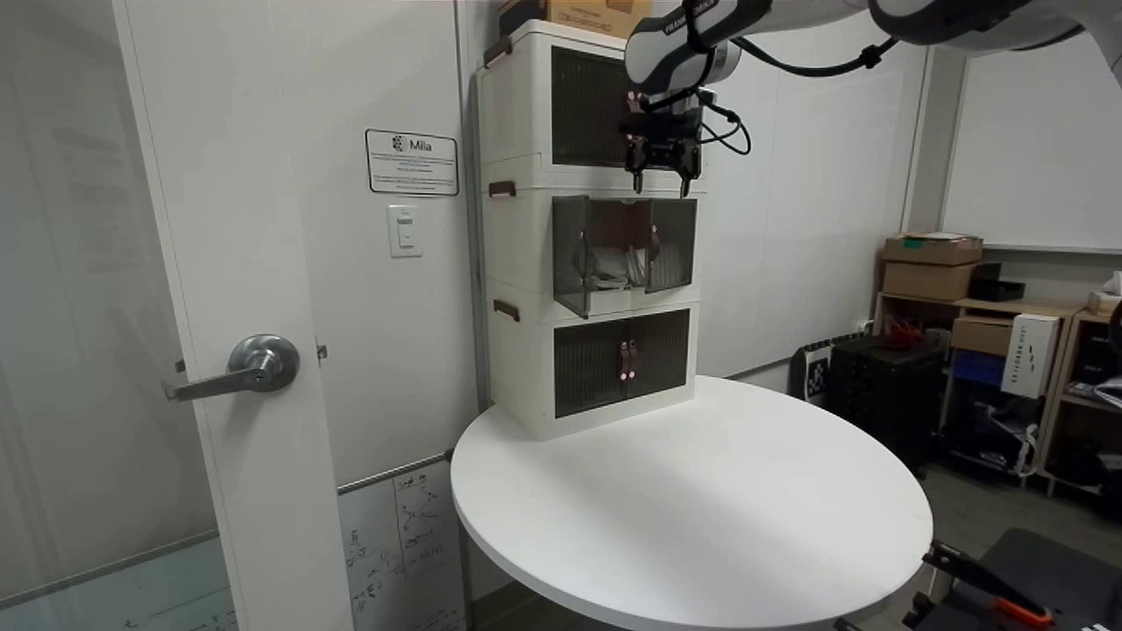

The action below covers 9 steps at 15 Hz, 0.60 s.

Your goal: Open the right door of the cabinet

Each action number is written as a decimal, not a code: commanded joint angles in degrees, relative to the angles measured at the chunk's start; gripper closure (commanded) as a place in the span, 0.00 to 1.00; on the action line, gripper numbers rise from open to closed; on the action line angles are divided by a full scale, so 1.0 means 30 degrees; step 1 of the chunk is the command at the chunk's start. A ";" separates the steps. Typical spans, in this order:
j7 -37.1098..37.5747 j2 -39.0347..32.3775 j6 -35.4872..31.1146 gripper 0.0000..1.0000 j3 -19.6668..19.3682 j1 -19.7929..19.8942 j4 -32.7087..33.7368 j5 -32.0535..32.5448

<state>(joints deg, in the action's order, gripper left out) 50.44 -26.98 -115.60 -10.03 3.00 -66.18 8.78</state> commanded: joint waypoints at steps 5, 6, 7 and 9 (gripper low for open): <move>0.1487 -0.2280 0.1859 0.00 -0.0911 0.0153 0.2970 0.0241; 0.1428 -0.2364 0.2043 0.00 -0.0990 0.0219 0.3061 0.0214; 0.1240 -0.2361 0.2230 0.00 -0.1055 0.0332 0.2999 0.0172; 0.0847 -0.2248 0.2599 0.00 -0.1156 0.0604 0.2701 0.0054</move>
<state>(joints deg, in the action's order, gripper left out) 53.51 -32.55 -110.90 -12.85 3.88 -60.45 8.78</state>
